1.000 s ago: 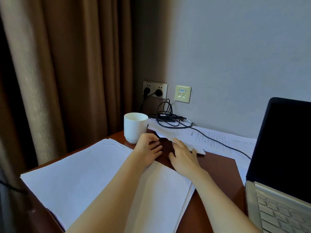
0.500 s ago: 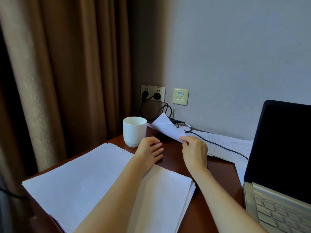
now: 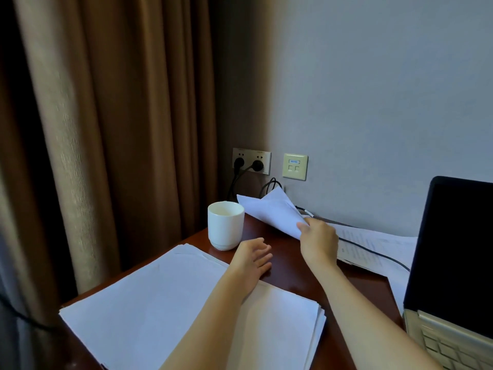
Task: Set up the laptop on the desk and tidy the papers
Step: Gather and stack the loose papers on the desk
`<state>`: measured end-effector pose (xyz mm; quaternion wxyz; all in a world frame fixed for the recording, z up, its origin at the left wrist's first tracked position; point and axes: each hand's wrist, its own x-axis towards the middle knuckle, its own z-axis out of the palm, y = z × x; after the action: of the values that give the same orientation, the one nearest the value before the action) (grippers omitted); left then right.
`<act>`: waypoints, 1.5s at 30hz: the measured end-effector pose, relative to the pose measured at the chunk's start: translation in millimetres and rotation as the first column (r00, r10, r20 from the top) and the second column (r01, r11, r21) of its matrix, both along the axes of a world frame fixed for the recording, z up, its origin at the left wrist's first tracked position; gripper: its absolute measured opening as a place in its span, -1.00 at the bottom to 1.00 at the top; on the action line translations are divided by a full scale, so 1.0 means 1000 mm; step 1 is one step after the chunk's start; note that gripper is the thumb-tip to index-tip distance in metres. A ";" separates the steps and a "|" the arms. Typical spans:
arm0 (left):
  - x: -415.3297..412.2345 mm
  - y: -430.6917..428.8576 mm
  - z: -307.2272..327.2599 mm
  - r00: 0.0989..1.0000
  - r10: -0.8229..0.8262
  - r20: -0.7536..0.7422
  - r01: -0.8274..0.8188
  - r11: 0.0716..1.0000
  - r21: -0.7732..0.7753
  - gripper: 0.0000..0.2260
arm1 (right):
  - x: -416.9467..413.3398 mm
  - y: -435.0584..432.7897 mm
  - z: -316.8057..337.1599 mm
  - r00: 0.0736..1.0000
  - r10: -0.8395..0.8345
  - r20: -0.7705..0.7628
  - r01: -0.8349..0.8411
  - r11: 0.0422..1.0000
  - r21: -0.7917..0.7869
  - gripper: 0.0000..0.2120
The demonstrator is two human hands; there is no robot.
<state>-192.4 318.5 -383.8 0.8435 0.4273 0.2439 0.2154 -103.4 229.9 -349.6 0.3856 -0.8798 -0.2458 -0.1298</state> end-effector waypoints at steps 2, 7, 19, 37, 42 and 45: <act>-0.001 -0.001 0.000 1.000 0.003 0.004 -0.003 1.000 0.006 -0.70 | 0.001 -0.002 0.010 1.000 -0.011 0.029 0.010 0.999 0.038 -0.54; -0.002 -0.003 -0.001 1.000 0.018 0.000 -0.018 0.999 0.032 -0.62 | 0.000 -0.009 0.027 0.996 -0.057 0.069 0.054 0.997 0.053 -0.54; -0.014 -0.024 0.036 0.970 -0.108 -0.216 0.169 0.942 0.290 -0.56 | -0.018 -0.018 0.087 0.975 -0.097 0.202 0.108 0.993 -0.044 -0.76; -0.072 -0.032 0.093 0.996 -0.054 -0.074 0.075 0.948 0.308 -0.75 | -0.080 -0.052 0.135 0.952 -0.036 0.302 0.031 0.999 0.020 -0.75; -0.100 -0.031 0.097 0.993 -0.032 -0.111 0.062 0.956 0.285 -0.58 | -0.107 -0.057 0.127 0.973 0.096 0.212 -0.109 0.993 0.051 -0.78; -0.115 -0.028 0.098 0.994 -0.024 -0.111 0.050 0.969 0.243 -0.53 | -0.127 -0.062 0.117 0.949 0.253 0.191 -0.258 0.966 0.006 -0.71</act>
<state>-307.7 290.8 -286.1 0.7738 0.5438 0.2521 0.2049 -230.5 168.4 -232.5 0.3876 -0.8184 -0.3909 -0.1653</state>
